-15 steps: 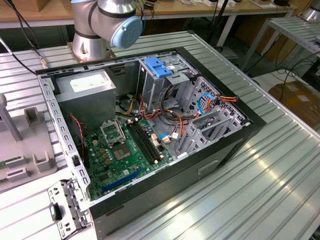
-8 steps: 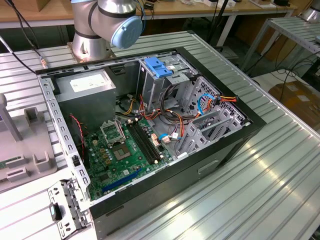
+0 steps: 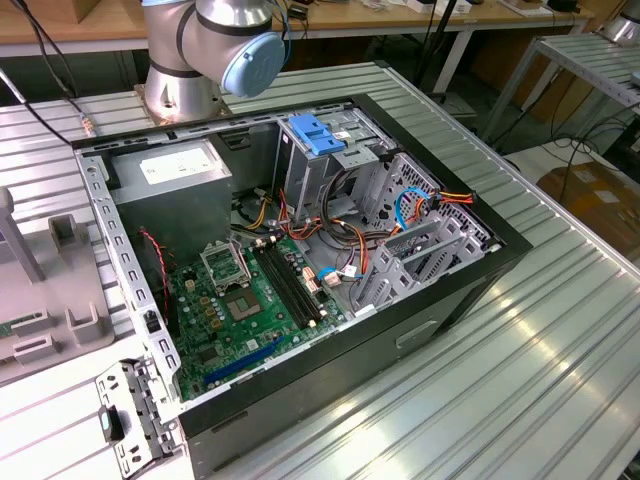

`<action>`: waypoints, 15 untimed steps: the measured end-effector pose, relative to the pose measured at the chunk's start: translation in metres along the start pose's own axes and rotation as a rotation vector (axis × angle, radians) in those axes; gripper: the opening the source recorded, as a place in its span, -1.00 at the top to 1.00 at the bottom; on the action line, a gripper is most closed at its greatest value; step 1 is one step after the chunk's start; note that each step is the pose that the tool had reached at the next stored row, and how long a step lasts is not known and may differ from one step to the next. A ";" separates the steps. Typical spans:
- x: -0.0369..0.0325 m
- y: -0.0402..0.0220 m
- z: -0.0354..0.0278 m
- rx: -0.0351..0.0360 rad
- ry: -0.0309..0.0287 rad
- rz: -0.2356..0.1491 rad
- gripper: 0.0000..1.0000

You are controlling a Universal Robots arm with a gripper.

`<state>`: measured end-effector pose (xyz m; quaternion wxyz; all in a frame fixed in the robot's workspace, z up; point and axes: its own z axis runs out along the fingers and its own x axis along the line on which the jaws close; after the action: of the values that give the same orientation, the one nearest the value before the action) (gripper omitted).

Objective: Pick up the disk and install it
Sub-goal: 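Pick up the disk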

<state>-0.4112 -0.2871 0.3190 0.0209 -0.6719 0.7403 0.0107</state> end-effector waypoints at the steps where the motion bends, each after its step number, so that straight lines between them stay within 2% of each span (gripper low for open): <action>1: -0.0001 0.0000 -0.0011 0.0000 0.0000 0.000 0.27; 15: -0.0003 -0.0001 -0.0073 0.0000 0.0000 0.000 0.27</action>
<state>-0.4112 -0.2871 0.3263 0.0209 -0.6719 0.7403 0.0107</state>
